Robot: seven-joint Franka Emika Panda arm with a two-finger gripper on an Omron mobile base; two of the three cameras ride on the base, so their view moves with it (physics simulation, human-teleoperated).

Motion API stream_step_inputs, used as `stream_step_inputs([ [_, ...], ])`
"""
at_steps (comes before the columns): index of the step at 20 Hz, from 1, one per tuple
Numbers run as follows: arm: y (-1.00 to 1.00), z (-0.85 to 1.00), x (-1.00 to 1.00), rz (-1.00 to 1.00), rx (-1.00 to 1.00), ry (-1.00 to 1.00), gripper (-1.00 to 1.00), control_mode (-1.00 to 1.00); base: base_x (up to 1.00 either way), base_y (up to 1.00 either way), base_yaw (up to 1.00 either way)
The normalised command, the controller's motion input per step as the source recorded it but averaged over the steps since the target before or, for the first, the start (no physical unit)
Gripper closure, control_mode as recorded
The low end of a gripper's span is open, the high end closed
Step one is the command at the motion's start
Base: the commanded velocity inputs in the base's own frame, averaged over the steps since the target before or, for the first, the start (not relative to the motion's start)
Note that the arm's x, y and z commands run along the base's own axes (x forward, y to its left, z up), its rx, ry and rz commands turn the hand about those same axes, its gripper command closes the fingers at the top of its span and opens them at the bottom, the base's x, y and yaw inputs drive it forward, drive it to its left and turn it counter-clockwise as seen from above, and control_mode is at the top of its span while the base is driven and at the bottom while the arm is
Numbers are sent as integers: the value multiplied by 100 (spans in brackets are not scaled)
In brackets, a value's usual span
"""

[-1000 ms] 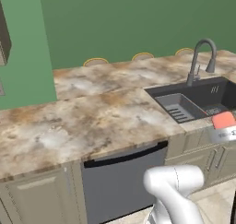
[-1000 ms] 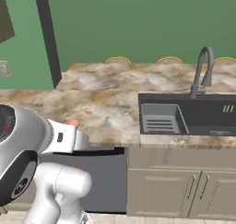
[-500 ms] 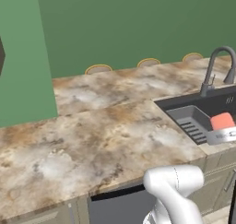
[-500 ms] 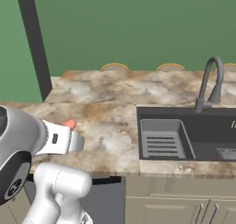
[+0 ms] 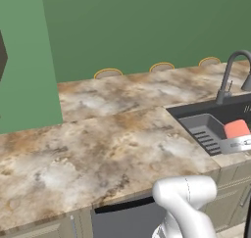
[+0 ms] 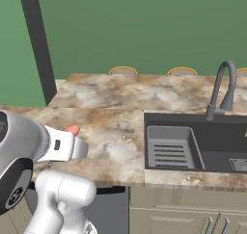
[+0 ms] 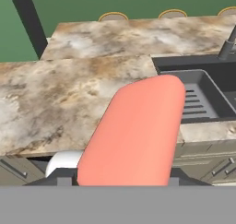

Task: Open the cabinet. Pick the bar soap and place it next to the sink. Then close the cabinet.

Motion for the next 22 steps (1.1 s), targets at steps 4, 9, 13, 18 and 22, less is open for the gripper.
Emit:
stream_step_inputs([
  [4,0,0,0,0,0,0,100,100,0,0,0],
  [9,0,0,0,0,0,0,100,100,0,0,0],
  [13,0,0,0,0,0,0,100,-100,0,0,0],
  [18,3,0,38,0,-3,30,100,-100,0,0,0],
  [22,0,2,60,0,-6,49,100,-100,0,0,0],
])
